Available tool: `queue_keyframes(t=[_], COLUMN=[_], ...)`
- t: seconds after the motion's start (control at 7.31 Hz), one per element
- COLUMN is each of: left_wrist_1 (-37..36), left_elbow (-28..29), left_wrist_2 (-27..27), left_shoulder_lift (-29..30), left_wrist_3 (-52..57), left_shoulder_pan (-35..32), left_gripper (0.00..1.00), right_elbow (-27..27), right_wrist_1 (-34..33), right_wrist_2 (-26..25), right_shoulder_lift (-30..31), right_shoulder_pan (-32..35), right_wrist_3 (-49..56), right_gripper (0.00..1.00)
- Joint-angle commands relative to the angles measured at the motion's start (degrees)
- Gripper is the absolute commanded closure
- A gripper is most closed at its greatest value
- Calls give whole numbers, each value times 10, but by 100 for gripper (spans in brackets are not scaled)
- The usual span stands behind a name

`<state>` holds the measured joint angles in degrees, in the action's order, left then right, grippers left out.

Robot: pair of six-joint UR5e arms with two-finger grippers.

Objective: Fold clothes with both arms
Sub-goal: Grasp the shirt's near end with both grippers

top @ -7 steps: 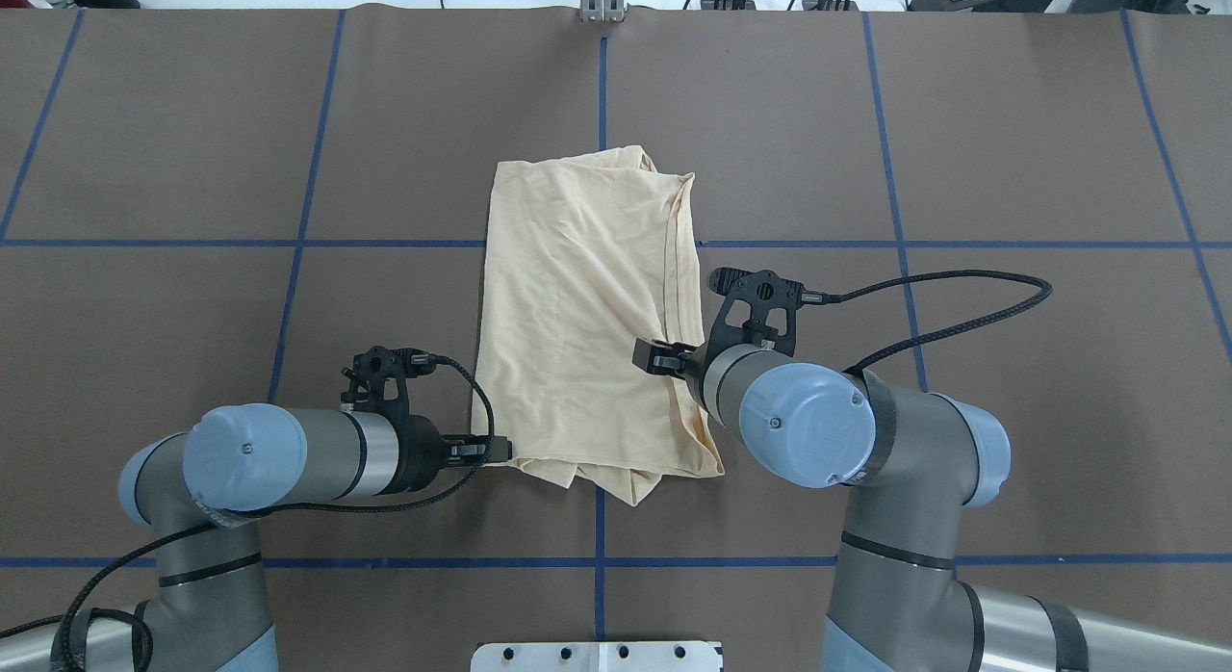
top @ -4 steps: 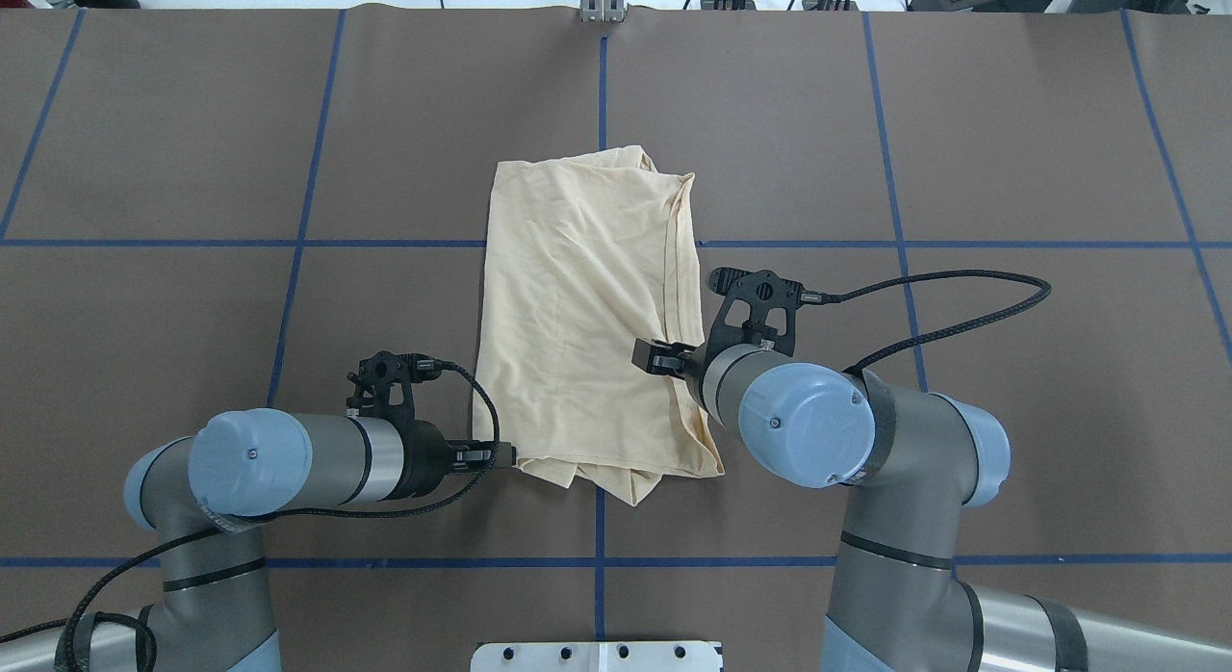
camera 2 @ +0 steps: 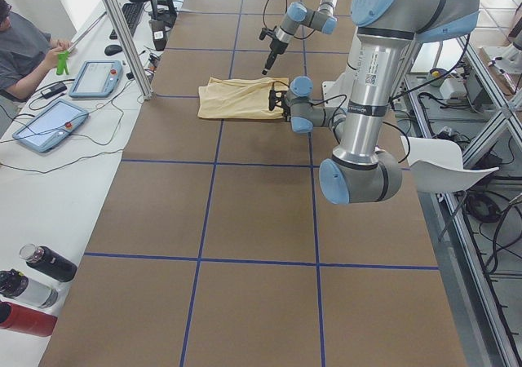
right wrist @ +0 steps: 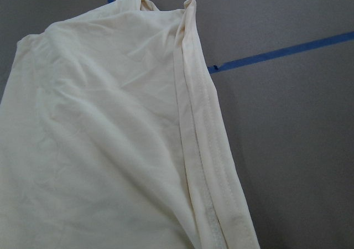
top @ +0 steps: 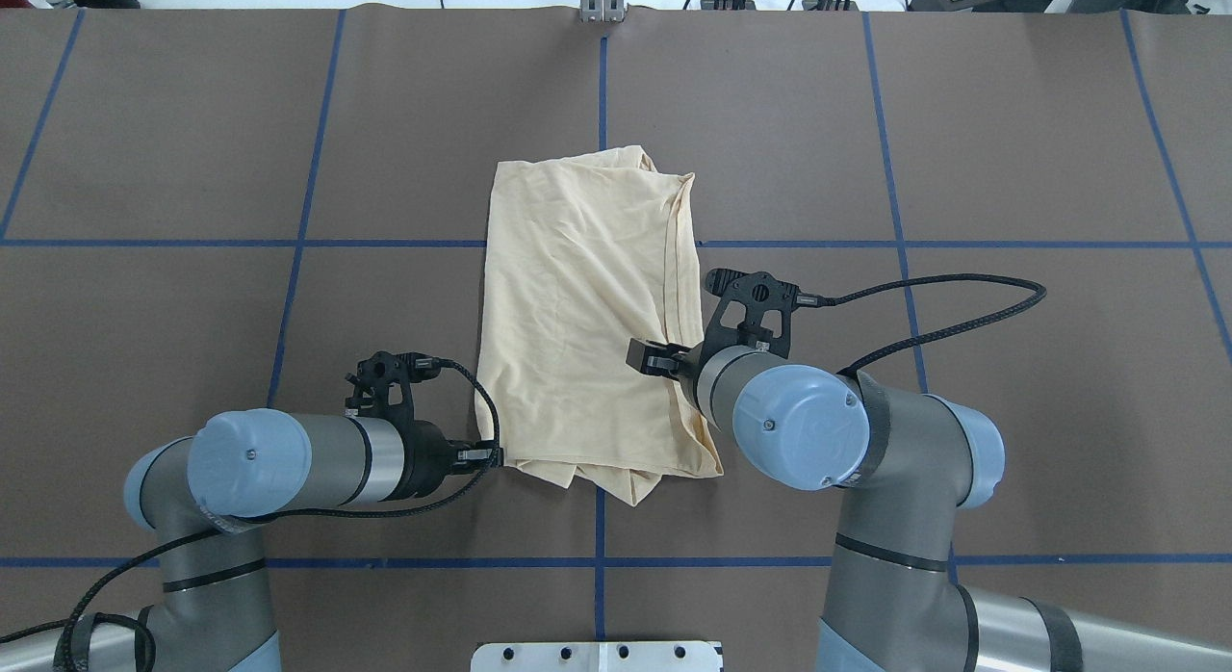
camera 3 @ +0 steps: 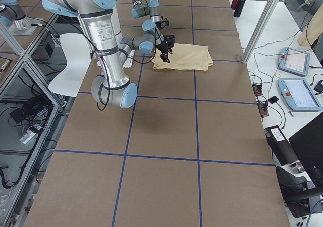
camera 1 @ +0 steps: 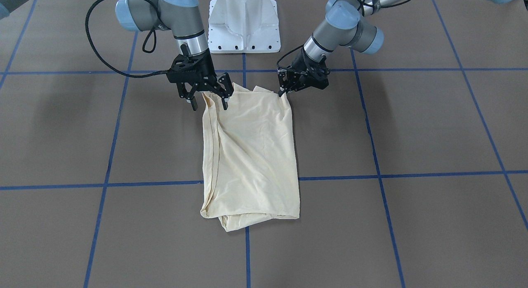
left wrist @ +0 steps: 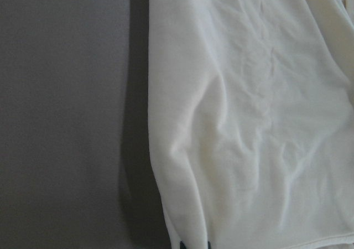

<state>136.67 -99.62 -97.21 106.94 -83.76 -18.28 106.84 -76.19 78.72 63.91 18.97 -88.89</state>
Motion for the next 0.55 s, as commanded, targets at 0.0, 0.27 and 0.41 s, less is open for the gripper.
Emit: queue_keyframes(t=[0.0, 0.27, 0.41], left_wrist_1=[0, 0, 0], left_elbow=[-3, -5, -5], left_wrist_2=[0, 1, 2], left_shoulder_lift=[0, -1, -1], left_wrist_3=[-1, -2, -2], left_shoulder_pan=[0, 0, 0], left_gripper=[100, 100, 100], right_elbow=[-1, -1, -8], right_wrist_1=[-8, -50, -51], right_wrist_2=[-1, -10, -29], right_shoulder_lift=[0, -10, -13], right_shoulder_pan=[-18, -52, -68], right_wrist_3=[-93, -168, -184], right_gripper=[5, 6, 6])
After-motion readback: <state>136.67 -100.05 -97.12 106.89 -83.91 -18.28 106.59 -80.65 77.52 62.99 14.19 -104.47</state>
